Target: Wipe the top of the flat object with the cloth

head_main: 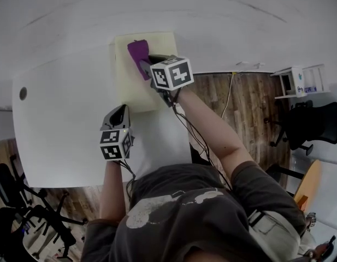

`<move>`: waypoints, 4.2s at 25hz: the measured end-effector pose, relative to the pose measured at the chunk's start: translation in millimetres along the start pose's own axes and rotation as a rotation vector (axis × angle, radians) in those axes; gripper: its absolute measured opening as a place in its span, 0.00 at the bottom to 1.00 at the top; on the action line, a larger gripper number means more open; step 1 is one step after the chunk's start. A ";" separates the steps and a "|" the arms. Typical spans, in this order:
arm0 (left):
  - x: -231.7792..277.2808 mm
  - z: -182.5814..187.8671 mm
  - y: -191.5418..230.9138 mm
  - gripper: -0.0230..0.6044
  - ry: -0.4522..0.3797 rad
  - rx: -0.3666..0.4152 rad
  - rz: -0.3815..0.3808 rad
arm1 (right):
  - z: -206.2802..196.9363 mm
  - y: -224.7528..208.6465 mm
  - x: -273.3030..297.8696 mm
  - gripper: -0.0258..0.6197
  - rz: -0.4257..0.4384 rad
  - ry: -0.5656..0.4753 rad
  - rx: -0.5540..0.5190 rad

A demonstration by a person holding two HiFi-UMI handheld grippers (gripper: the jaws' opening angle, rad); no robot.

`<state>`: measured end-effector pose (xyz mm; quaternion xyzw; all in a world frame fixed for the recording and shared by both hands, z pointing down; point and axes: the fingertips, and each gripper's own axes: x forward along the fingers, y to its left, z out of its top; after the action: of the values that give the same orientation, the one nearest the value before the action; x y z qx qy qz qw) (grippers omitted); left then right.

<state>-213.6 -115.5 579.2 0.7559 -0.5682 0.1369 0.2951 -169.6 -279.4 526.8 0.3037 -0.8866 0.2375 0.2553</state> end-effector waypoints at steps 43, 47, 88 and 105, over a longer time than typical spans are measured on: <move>-0.7 1.7 -1.9 0.05 0.014 0.023 -0.016 | 20.7 -70.4 43.0 0.19 -0.192 0.143 -0.062; -1.3 0.5 -3.9 0.05 0.016 0.024 -0.013 | 13.1 -84.9 29.2 0.19 -0.220 0.146 -0.054; -5.2 -0.3 -4.9 0.05 0.023 -0.008 -0.022 | 30.5 -93.8 -29.4 0.19 -0.274 0.040 0.035; -2.9 1.3 -2.9 0.05 0.013 -0.034 -0.039 | 8.9 20.1 46.4 0.19 -0.068 0.155 0.022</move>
<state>-211.9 -113.5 575.7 0.7607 -0.5538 0.1265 0.3142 -217.4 -289.8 542.4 0.3173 -0.8507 0.2610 0.3279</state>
